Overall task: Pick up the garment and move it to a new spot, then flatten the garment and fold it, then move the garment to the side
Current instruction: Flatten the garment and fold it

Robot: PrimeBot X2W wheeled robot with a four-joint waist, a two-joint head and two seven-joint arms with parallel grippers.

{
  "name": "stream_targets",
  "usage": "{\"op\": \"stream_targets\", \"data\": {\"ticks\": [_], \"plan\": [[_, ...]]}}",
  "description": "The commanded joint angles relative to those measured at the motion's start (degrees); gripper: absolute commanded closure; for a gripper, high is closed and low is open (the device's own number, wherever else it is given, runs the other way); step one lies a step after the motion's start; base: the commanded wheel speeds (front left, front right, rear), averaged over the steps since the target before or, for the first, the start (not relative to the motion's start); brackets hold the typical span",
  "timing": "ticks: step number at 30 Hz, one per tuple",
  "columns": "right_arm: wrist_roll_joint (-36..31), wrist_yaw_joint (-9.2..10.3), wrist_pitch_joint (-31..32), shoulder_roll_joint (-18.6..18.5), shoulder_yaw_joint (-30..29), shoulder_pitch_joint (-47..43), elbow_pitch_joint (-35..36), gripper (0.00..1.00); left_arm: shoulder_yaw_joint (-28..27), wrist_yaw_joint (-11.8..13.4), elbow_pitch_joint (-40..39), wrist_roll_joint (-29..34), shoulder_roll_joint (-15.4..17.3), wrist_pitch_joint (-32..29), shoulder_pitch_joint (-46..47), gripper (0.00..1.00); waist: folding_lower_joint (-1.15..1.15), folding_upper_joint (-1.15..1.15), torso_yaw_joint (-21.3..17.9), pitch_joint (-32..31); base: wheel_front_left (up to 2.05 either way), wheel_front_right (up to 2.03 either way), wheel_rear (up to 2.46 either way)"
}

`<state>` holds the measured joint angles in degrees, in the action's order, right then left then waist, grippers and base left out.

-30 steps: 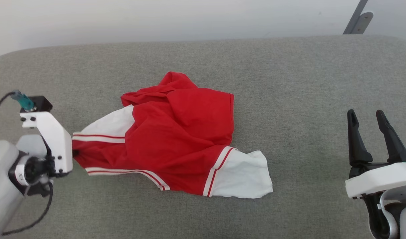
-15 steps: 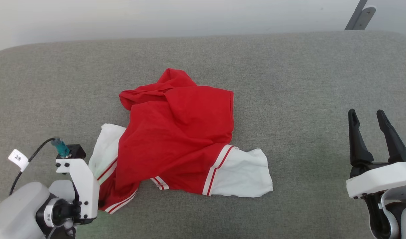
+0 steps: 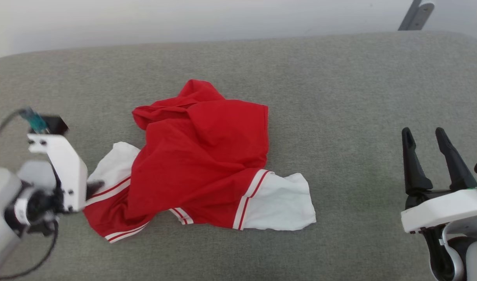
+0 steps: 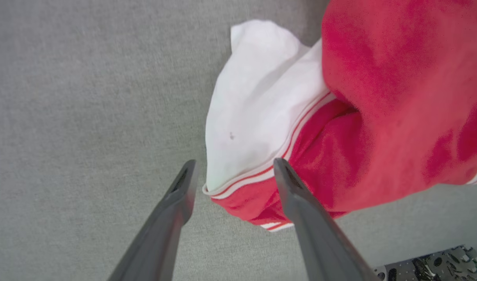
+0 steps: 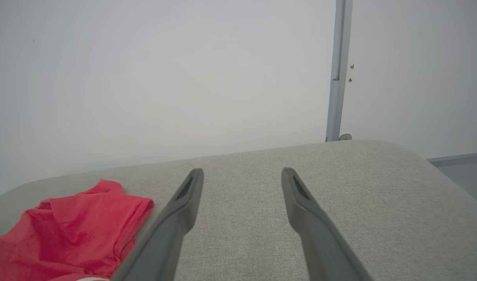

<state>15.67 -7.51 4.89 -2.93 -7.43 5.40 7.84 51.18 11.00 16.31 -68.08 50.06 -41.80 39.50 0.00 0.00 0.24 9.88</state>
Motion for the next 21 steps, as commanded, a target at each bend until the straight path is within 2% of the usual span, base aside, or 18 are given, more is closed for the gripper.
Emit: {"op": "stream_targets", "data": {"ticks": [1,7,14,19,20,21], "plan": [[0.3,0.04,0.05,0.0,0.34,0.39,0.32,0.0,-0.55,-0.28,0.63,0.29,-0.16,0.57,1.39,0.0,0.0,0.0,-0.59,0.37,0.0,0.0,0.0],[0.56,0.04,0.41,0.0,1.48,0.99,0.18,0.0,0.35,-2.68,6.21,3.7,-1.58,2.07,5.36,0.0,0.0,0.0,-2.89,1.44,0.0,0.0,0.0],[0.6,0.04,0.66,0.01,2.55,1.6,0.04,0.0,2.36,-7.02,17.17,6.33,-5.17,5.05,6.29,0.0,0.0,0.0,-5.32,3.07,0.0,0.0,0.0],[0.22,0.04,1.1,0.01,2.58,2.02,0.55,0.0,2.3,-8.62,25.43,5.24,-8.67,6.86,6.06,0.0,0.0,0.0,-6.1,4.47,0.0,0.0,0.0],[0.16,0.04,1.18,0.0,2.45,2.11,0.58,0.0,2.24,-9.49,26.77,4.78,-9.46,6.93,5.78,0.58,0.0,0.0,-6.1,4.66,0.0,0.0,0.0],[0.03,0.04,1.08,0.0,2.35,2.21,0.64,0.0,2.12,-10.08,28.11,4.44,-10.22,7.43,5.78,1.0,0.0,0.0,-6.04,4.88,0.0,0.0,0.0]]}}
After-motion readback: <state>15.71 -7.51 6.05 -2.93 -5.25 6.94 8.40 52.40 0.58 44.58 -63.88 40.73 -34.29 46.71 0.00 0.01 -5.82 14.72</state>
